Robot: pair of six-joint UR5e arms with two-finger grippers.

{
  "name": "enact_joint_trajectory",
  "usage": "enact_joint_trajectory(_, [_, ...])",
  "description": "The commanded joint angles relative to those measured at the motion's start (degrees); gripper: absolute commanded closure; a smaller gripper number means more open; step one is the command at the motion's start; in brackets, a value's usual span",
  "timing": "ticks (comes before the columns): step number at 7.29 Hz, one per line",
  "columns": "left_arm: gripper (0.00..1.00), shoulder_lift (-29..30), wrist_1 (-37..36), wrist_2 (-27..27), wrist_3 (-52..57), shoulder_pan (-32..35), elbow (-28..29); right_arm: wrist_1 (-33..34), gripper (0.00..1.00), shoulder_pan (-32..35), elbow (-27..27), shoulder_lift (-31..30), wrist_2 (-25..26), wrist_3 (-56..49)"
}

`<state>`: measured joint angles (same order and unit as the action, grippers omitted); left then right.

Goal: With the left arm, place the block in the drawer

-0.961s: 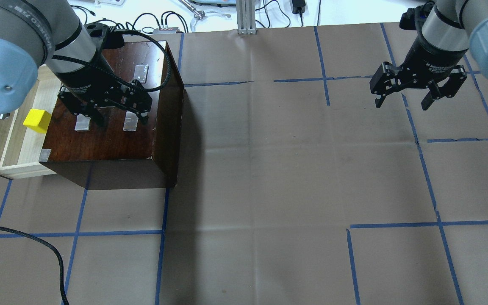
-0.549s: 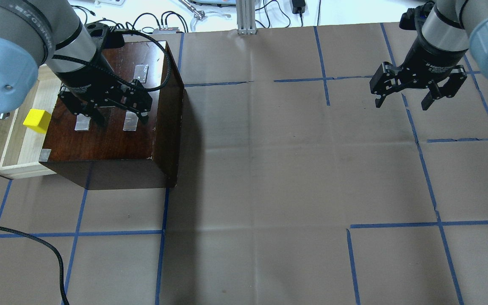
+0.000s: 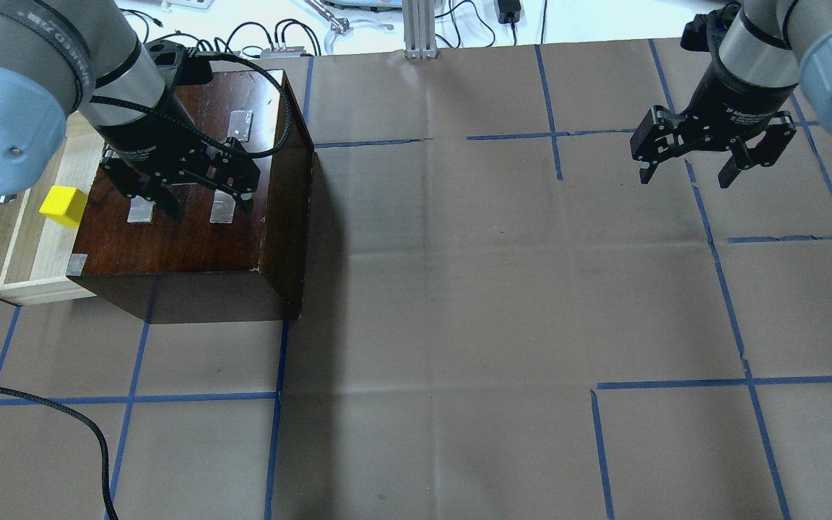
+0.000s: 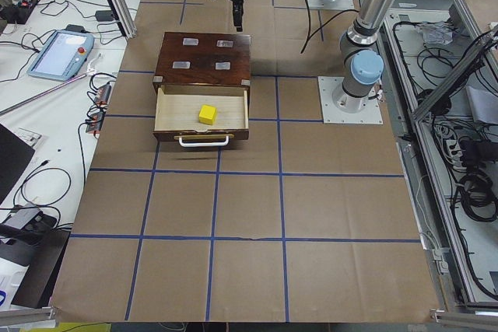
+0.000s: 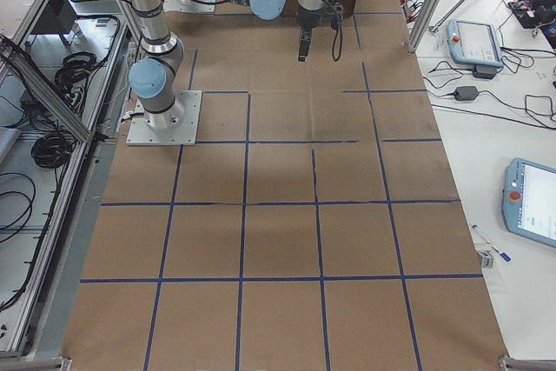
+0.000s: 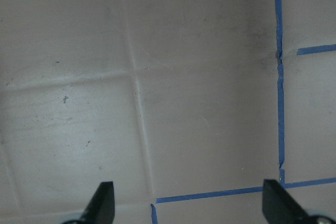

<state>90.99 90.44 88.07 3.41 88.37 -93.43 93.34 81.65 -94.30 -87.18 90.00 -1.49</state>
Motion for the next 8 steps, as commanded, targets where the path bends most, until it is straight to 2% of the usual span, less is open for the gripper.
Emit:
enact_joint_trajectory(1, [0.01,-0.03,0.00,0.00,0.02,-0.04,0.18,0.00,0.00,0.00,0.00,-0.01,0.00,0.09])
enact_joint_trajectory(8, [0.01,0.24,0.09,0.18,0.02,-0.04,1.14,0.00,0.00,0.00,0.00,-0.01,0.00,0.00])
